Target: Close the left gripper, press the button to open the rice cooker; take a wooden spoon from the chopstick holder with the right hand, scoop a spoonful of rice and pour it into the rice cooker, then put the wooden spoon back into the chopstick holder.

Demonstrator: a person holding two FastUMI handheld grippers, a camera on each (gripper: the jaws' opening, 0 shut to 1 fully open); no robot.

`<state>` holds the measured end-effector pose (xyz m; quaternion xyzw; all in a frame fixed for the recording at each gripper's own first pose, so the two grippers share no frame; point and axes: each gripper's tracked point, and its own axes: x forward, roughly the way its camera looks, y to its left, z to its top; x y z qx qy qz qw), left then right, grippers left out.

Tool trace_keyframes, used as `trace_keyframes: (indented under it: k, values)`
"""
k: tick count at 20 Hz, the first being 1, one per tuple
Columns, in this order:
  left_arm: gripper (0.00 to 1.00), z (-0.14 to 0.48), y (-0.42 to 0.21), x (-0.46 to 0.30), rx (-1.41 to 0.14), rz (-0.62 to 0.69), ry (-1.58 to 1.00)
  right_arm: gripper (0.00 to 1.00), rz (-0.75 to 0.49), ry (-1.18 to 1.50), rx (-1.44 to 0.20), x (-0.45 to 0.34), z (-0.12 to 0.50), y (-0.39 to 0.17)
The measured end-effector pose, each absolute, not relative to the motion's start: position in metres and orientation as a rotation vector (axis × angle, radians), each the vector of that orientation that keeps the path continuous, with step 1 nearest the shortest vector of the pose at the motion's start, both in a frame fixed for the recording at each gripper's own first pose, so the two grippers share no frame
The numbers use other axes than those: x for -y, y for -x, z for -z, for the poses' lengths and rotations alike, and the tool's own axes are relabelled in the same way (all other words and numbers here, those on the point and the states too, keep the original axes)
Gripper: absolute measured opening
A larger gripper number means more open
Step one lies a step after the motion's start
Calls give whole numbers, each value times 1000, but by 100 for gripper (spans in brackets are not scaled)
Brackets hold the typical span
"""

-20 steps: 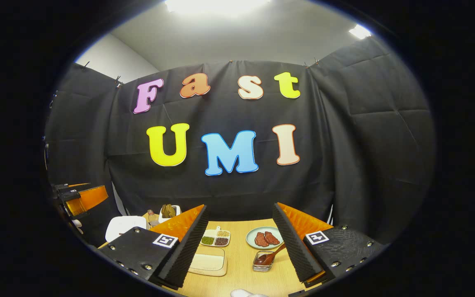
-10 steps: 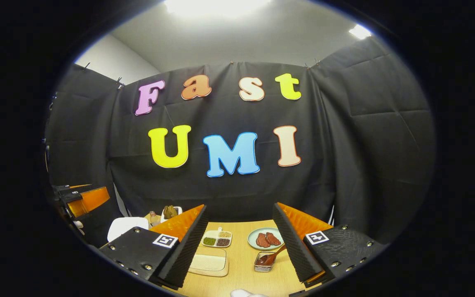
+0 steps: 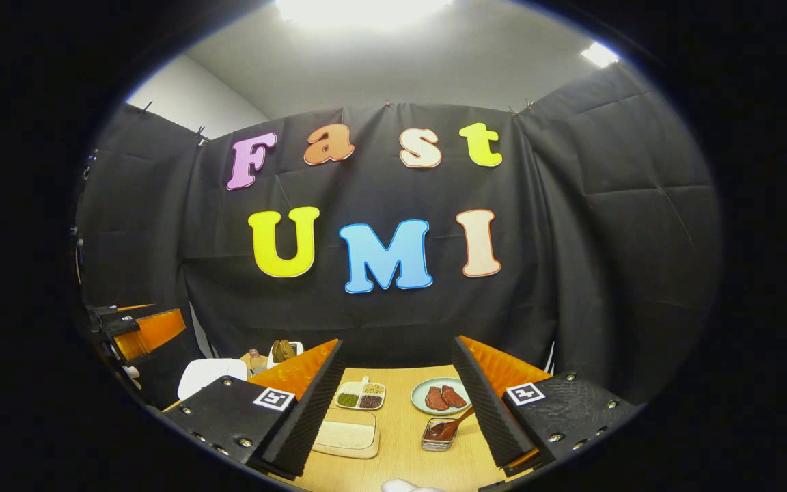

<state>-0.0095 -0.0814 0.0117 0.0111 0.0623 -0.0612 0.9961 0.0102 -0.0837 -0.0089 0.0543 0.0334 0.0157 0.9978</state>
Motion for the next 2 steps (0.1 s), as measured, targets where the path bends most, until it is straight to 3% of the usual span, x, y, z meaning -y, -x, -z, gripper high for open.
trace_keyframes:
  k: [2]
  values:
    - [98, -13, 9, 81, -120, 121, -22, 96, -33, -112, -70, 84, 9, -11]
